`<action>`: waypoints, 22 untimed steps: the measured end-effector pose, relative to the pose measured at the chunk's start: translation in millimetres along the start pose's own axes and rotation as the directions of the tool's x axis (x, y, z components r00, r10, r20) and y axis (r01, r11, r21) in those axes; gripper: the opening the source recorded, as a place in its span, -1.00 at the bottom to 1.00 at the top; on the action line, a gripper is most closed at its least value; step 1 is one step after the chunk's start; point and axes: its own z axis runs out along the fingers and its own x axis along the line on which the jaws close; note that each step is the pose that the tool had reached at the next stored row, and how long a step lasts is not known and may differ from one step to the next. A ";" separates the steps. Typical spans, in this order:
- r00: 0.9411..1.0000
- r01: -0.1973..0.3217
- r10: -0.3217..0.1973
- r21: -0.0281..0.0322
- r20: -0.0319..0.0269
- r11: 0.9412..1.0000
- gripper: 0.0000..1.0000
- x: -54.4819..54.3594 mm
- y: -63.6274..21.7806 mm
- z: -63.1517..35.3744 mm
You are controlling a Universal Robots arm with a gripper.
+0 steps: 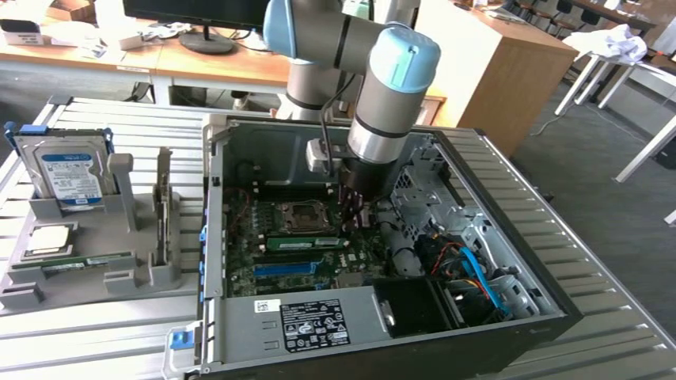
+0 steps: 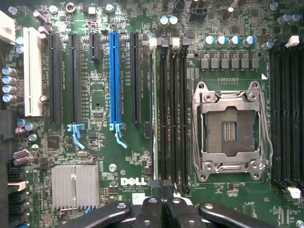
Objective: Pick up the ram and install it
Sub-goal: 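Press down the ram until it locks into place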
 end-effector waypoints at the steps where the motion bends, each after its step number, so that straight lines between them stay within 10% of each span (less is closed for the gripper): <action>1: 1.000 0.000 0.000 0.000 0.000 1.000 -0.80 0.0 0.0 0.8; 8: 1.000 0.000 0.000 0.000 0.000 1.000 -0.80 0.1 0.0 4.4; 15: 1.000 0.000 0.000 0.002 0.000 1.000 -0.80 -0.1 0.6 -16.2; 22: 1.000 0.000 0.000 0.014 0.003 1.000 -0.80 0.9 29.2 -16.4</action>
